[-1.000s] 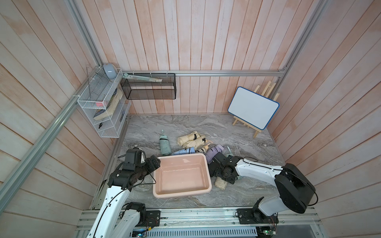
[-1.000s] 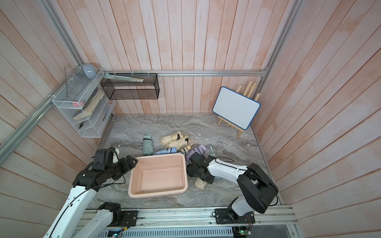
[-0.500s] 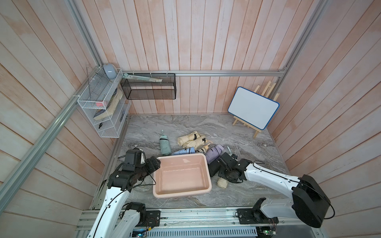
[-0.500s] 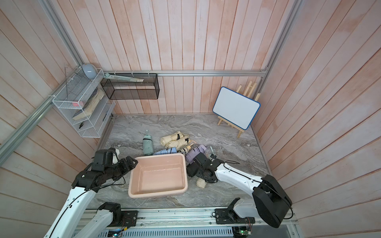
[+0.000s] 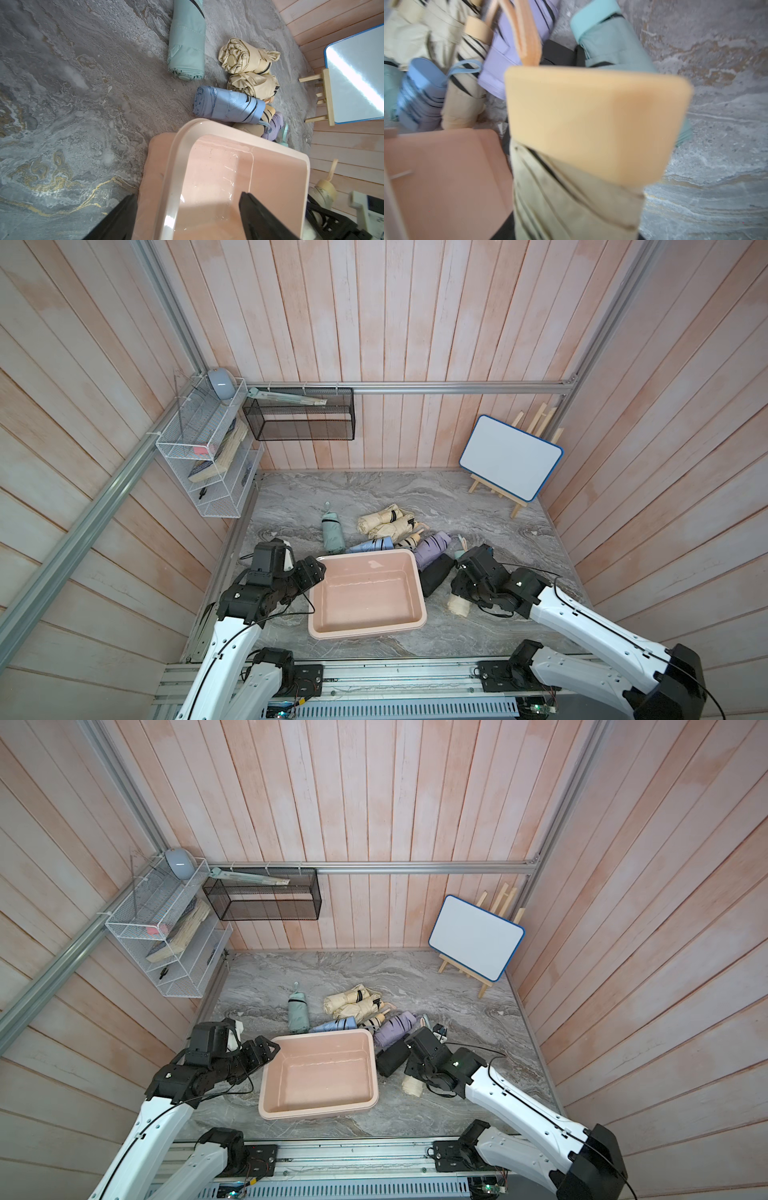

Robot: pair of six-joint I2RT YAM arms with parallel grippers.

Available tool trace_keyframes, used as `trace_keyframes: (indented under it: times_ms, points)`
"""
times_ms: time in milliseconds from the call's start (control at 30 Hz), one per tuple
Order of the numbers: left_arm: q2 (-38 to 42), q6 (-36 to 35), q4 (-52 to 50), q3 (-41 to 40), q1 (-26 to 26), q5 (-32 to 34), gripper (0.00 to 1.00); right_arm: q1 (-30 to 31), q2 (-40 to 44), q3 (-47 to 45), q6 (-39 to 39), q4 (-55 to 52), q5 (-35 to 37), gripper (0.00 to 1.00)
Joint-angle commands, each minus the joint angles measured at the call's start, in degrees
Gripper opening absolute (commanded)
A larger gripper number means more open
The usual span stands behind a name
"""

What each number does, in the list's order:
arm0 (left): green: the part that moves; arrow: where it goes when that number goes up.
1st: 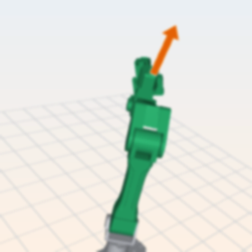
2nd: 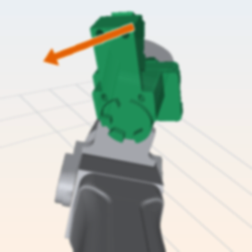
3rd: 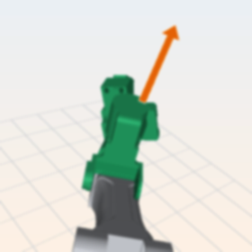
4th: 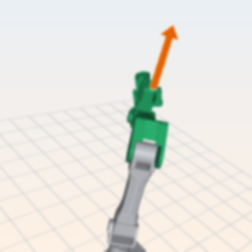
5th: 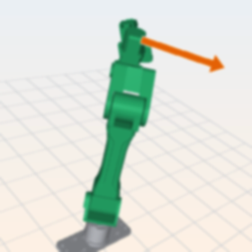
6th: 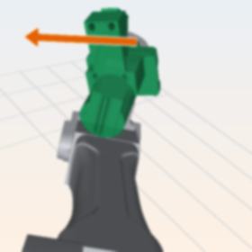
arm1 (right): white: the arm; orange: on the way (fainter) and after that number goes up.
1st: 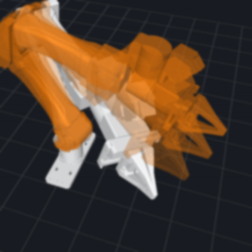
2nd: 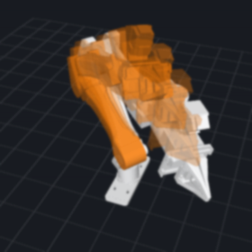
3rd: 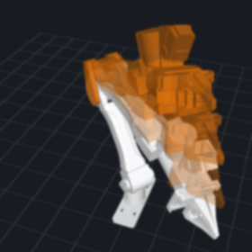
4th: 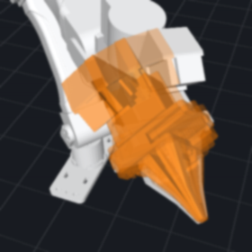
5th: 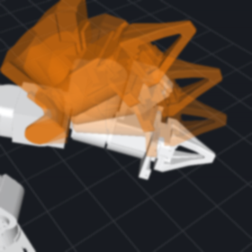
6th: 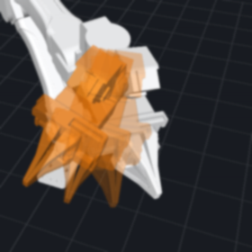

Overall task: Put the umbrella into the storage box
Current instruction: Pick up the umbrella from the center of the board, then place the umbrella in the storage box.

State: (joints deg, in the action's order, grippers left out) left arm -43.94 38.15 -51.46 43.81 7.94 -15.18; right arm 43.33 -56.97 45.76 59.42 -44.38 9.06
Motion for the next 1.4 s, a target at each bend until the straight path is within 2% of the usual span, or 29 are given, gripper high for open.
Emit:
trace_keyframes:
  times_ms: [0, 167, 467, 633, 833, 1033, 1367]
  points:
    - [0.8, -1.1, 0.8, -0.8, 0.2, -1.1, 0.81, -0.2, 0.6, 6.9, -5.1, -1.9, -1.0, 0.09]
    - [0.7, -1.6, -0.9, -0.5, 0.2, -0.1, 0.78, 1.0, -2.7, 14.3, -8.0, 1.0, -7.1, 0.08]
    - [2.0, -1.9, -2.2, -2.4, 0.3, -1.1, 0.71, 12.1, -13.3, 24.8, -9.5, 10.3, -9.1, 0.09]
    - [2.7, -1.6, -2.3, -3.2, 0.3, -2.3, 0.67, 17.3, -16.8, 22.9, -6.9, 17.8, -8.0, 0.09]
    - [4.0, -0.8, -2.8, -4.3, 0.3, -3.6, 0.55, 20.8, -20.4, 20.1, -4.4, 23.6, -7.1, 0.09]
    - [5.0, 0.1, -1.9, -5.7, 0.8, -6.2, 0.46, 23.1, -23.9, 17.6, -2.0, 22.5, -3.9, 0.09]
    - [6.9, 1.0, -0.8, -7.0, 1.1, -7.4, 0.37, 24.8, -30.7, 16.5, -1.9, 20.2, 1.0, 0.09]
